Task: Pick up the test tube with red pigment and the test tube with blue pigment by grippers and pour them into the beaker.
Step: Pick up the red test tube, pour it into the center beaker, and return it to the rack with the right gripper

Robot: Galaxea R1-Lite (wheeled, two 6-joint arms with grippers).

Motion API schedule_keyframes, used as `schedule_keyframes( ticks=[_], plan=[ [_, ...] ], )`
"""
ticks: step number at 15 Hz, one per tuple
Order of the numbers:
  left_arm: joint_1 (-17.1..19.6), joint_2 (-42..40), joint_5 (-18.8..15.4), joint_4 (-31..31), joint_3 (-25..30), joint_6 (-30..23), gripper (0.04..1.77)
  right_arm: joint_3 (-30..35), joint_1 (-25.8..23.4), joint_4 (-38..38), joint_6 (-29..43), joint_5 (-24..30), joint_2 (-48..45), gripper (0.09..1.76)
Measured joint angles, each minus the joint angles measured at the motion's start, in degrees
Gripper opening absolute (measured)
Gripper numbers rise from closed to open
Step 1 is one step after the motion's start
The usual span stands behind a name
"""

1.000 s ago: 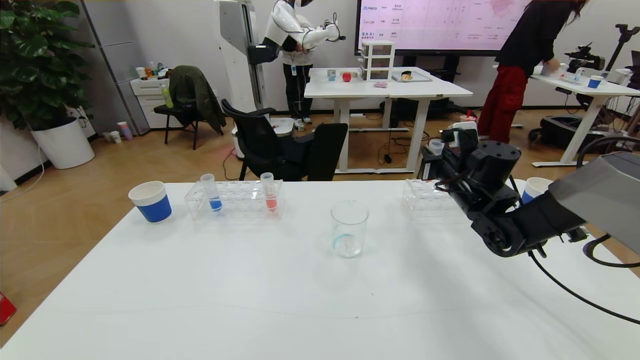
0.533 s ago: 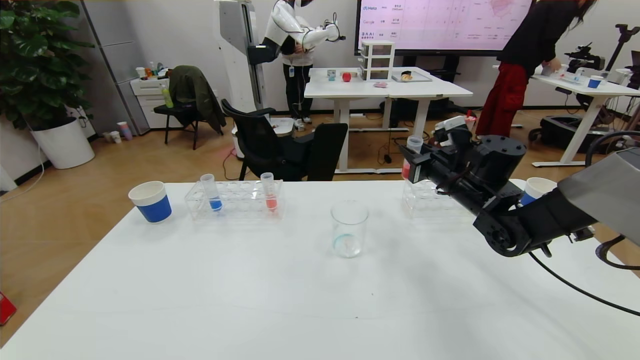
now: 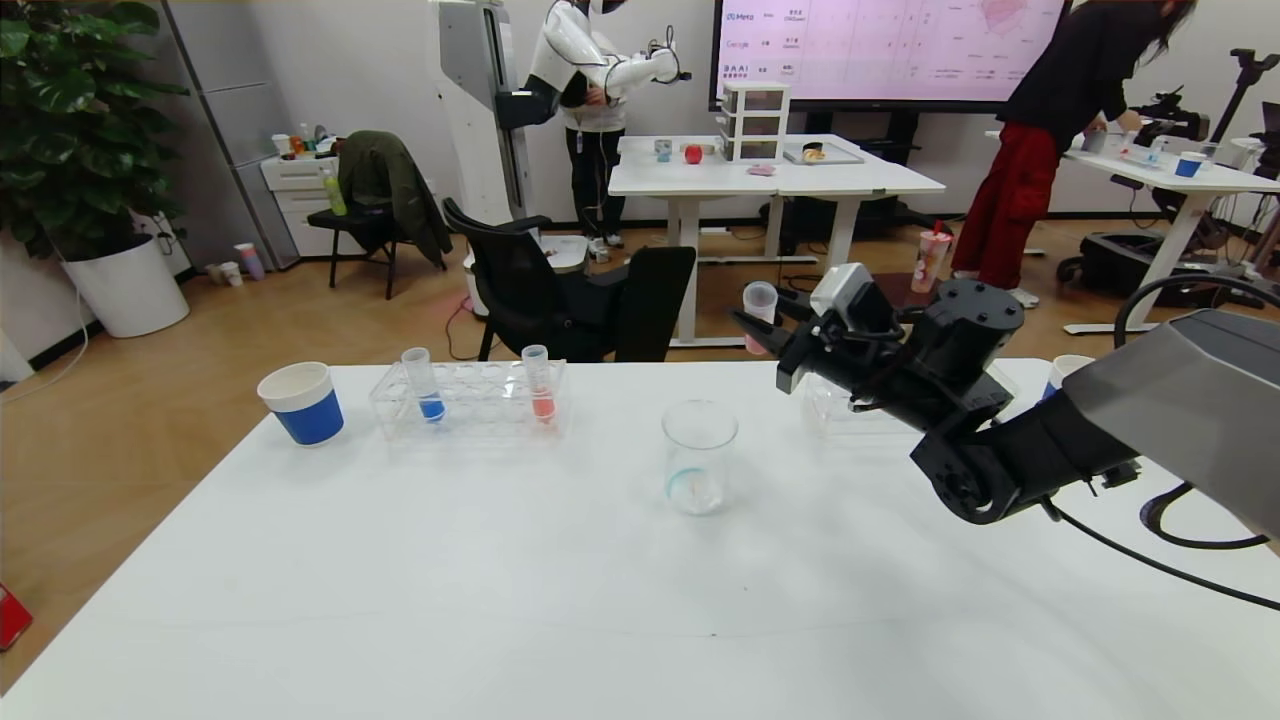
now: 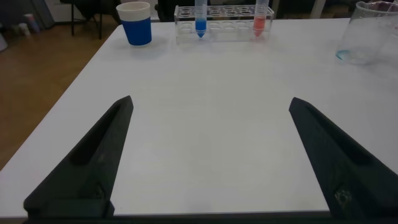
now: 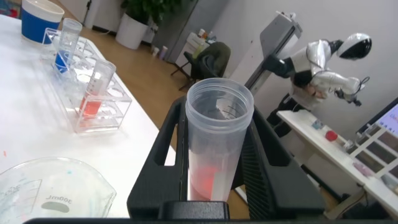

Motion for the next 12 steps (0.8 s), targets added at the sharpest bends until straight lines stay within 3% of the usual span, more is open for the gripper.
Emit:
schedule_keyframes(
  ticks=[12],
  plan=[
    [0.0,0.0,0.0,0.0,0.0,0.0,1.75,-12.2,-0.6,-1.4,-24.8,13.9,8.4,0.51]
  ],
)
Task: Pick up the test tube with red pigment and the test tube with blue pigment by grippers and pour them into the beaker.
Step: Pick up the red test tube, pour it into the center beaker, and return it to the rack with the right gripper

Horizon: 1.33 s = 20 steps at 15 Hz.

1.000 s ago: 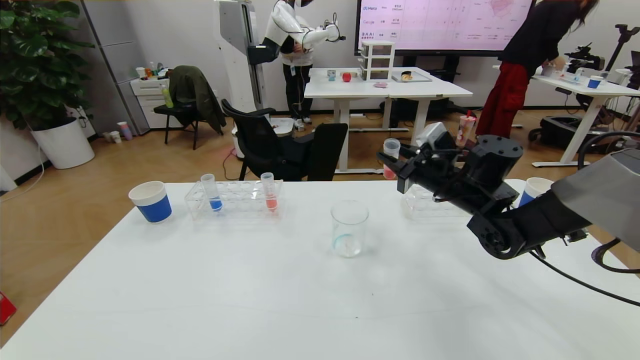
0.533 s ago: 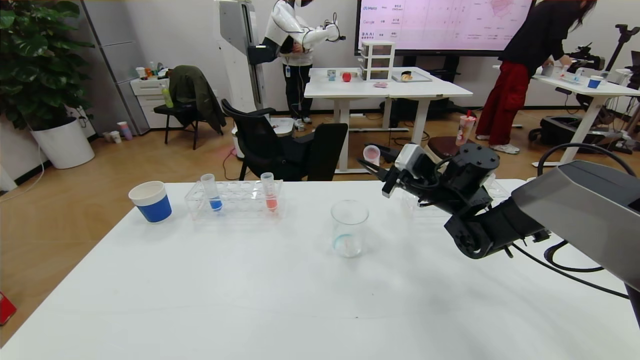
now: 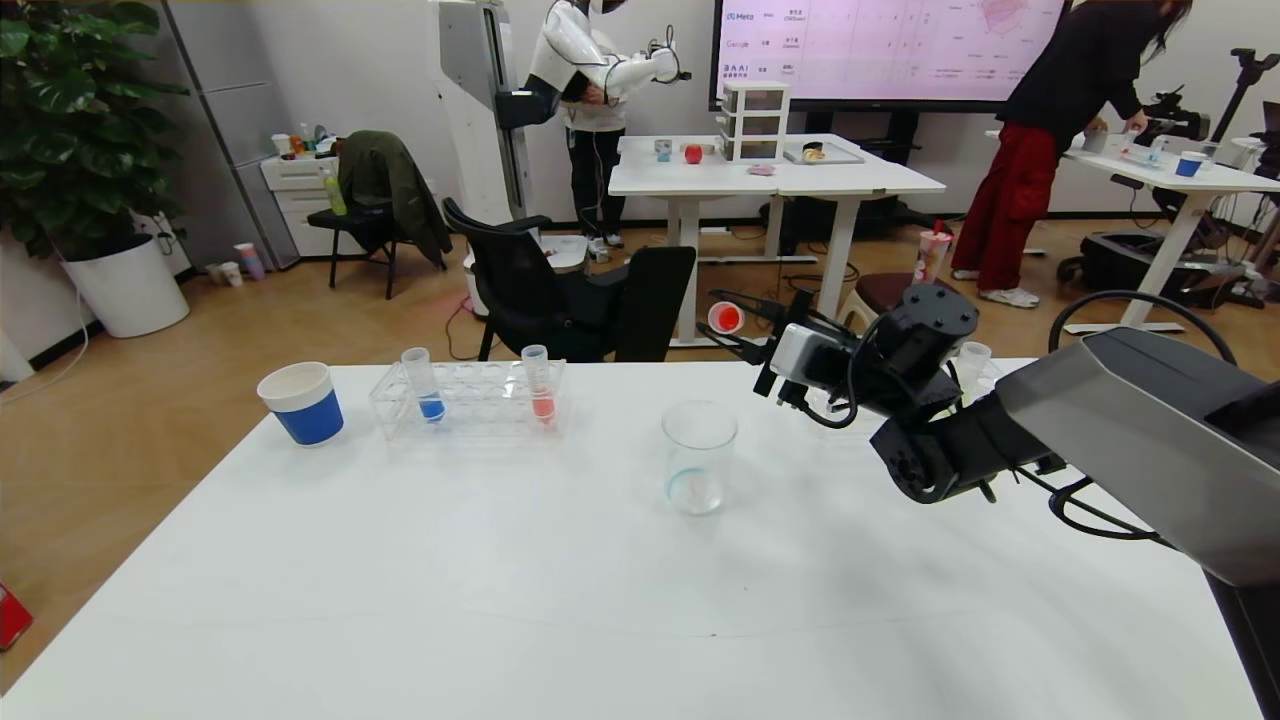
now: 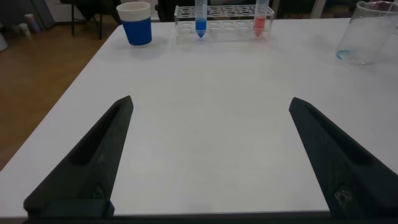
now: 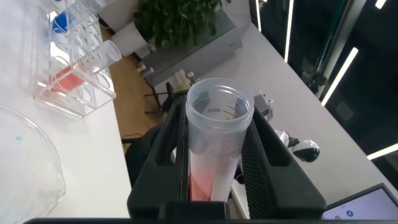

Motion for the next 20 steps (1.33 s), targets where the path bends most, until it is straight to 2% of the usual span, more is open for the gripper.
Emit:
schedule_keyframes(
  ticks=[8,13,20],
  plan=[
    [0.0,0.0,0.0,0.0,0.0,0.0,1.75,-7.5,-1.9,-0.4,-8.6,7.0,5.0,0.51],
    [0.0,0.0,0.0,0.0,0.0,0.0,1.75,-8.1,-2.0,-0.5,-13.1,10.8,6.0,0.51],
    [0.0,0.0,0.0,0.0,0.0,0.0,1.75,-8.2,-1.5,-0.4,-19.5,13.5,6.4,0.51]
  ],
)
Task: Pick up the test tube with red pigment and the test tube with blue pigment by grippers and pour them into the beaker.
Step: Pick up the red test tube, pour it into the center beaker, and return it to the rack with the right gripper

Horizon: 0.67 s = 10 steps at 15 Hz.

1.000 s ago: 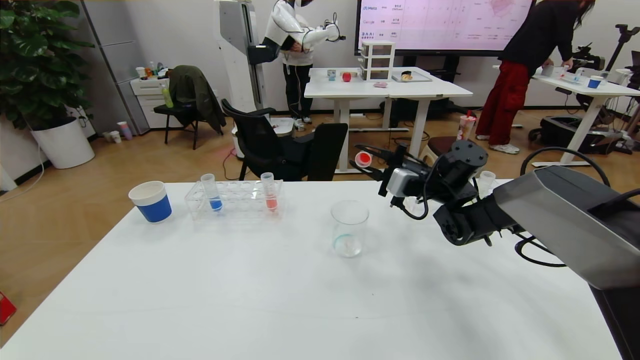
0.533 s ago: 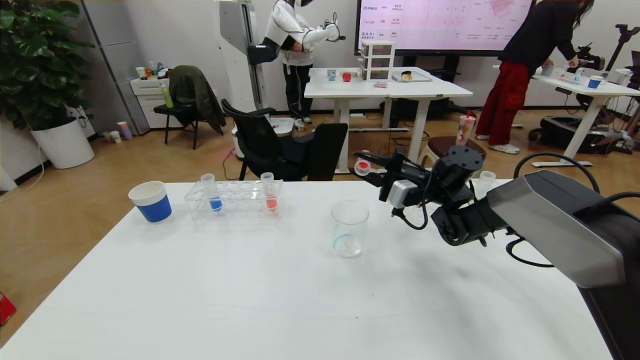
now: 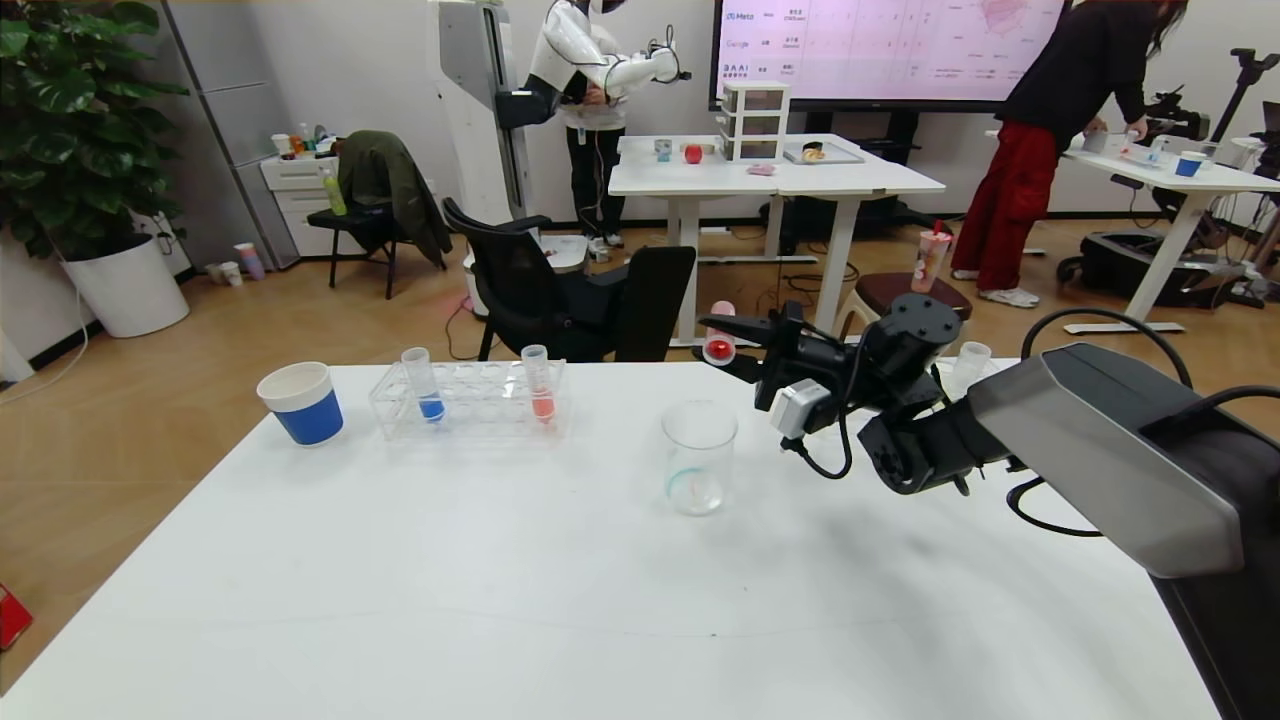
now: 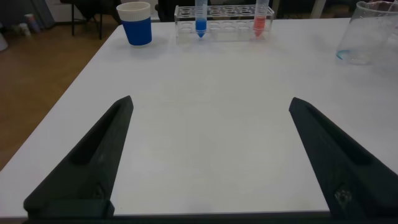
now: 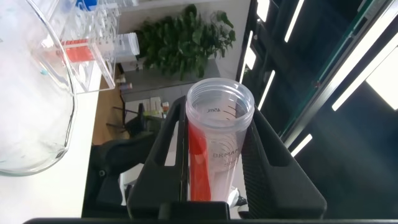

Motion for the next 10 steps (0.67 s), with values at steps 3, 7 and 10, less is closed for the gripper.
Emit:
schedule_keyframes(
  ticks=[3,7,10],
  plan=[
    [0.0,0.0,0.0,0.0,0.0,0.0,1.75,0.0,0.0,0.0,-2.7,0.5,0.4,0.51],
    [0.0,0.0,0.0,0.0,0.0,0.0,1.75,0.0,0.1,0.0,-6.1,0.8,0.5,0.51],
    [0.0,0.0,0.0,0.0,0.0,0.0,1.75,0.0,0.0,-0.1,-8.6,0.8,0.6,0.51]
  ],
)
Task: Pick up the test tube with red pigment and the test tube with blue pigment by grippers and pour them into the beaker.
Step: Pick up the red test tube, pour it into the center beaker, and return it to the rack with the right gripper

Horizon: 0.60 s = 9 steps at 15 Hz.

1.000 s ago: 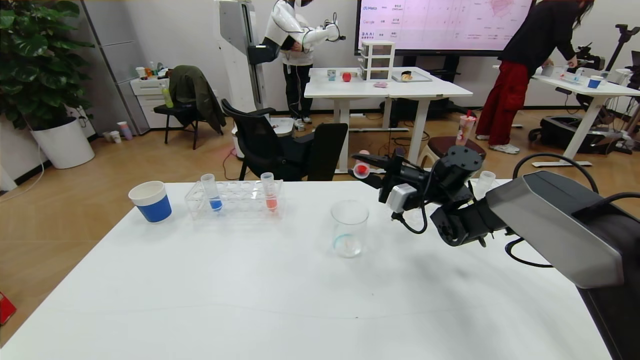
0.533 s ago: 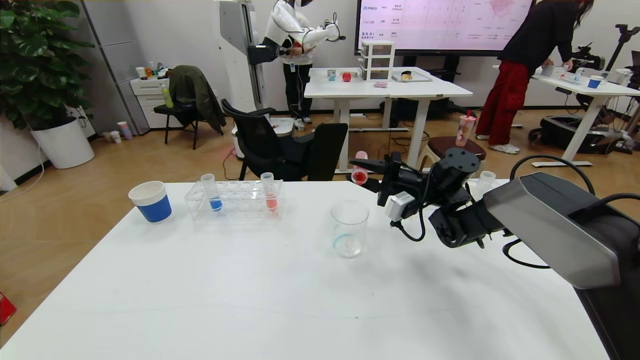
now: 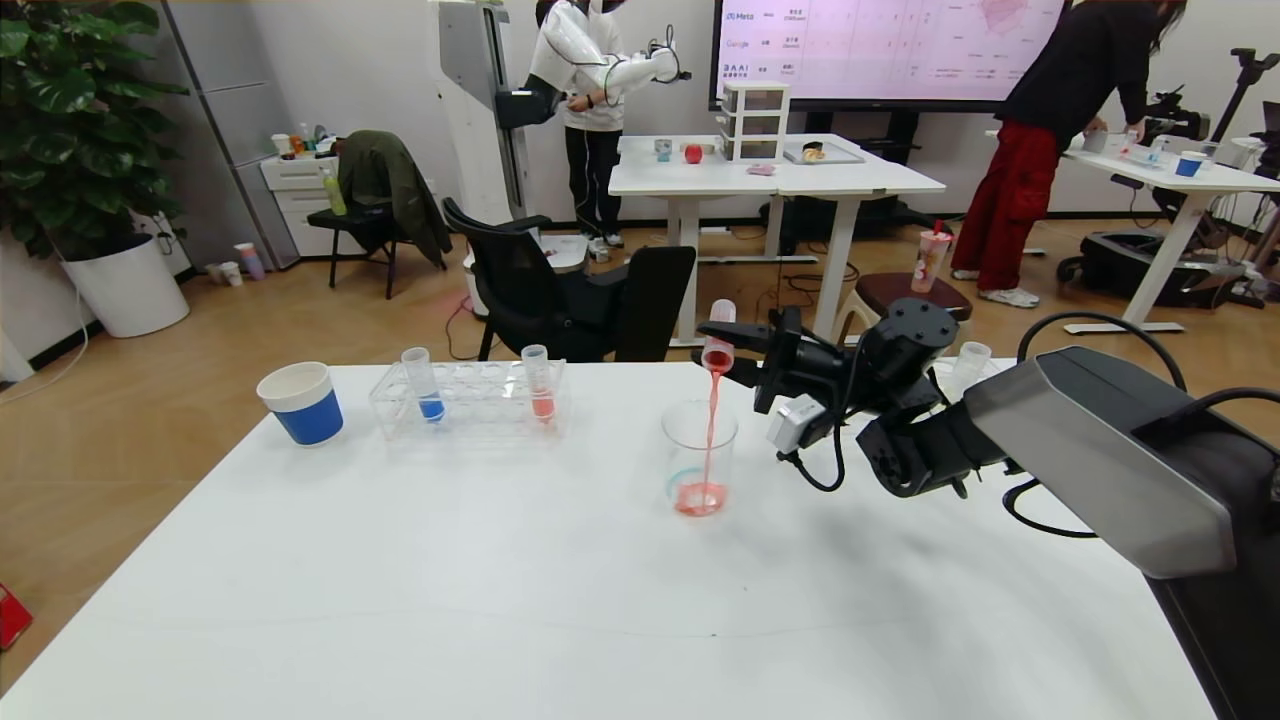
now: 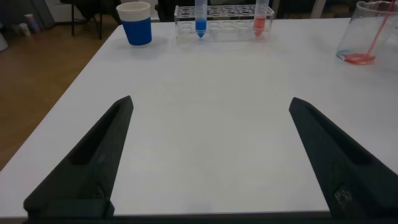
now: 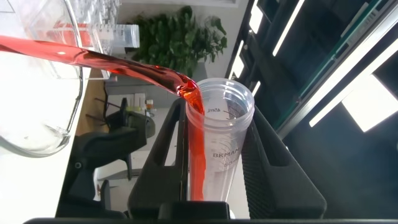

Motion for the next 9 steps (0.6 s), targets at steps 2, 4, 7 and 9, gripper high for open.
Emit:
schedule_keyframes(
  ticks=[2,4,7,9],
  plan=[
    [0.0,0.0,0.0,0.0,0.0,0.0,1.75,0.0,0.0,0.0,-1.8,-0.1,0.0,0.51],
    [0.0,0.0,0.0,0.0,0.0,0.0,1.75,0.0,0.0,0.1,-4.1,-0.3,0.1,0.51],
    [0.0,0.0,0.0,0.0,0.0,0.0,1.75,0.0,-0.1,0.3,-9.6,-0.6,0.4,0.51],
    [0.0,0.0,0.0,0.0,0.0,0.0,1.75,0.0,-0.2,0.2,-13.4,-0.7,0.6,0.51]
  ],
)
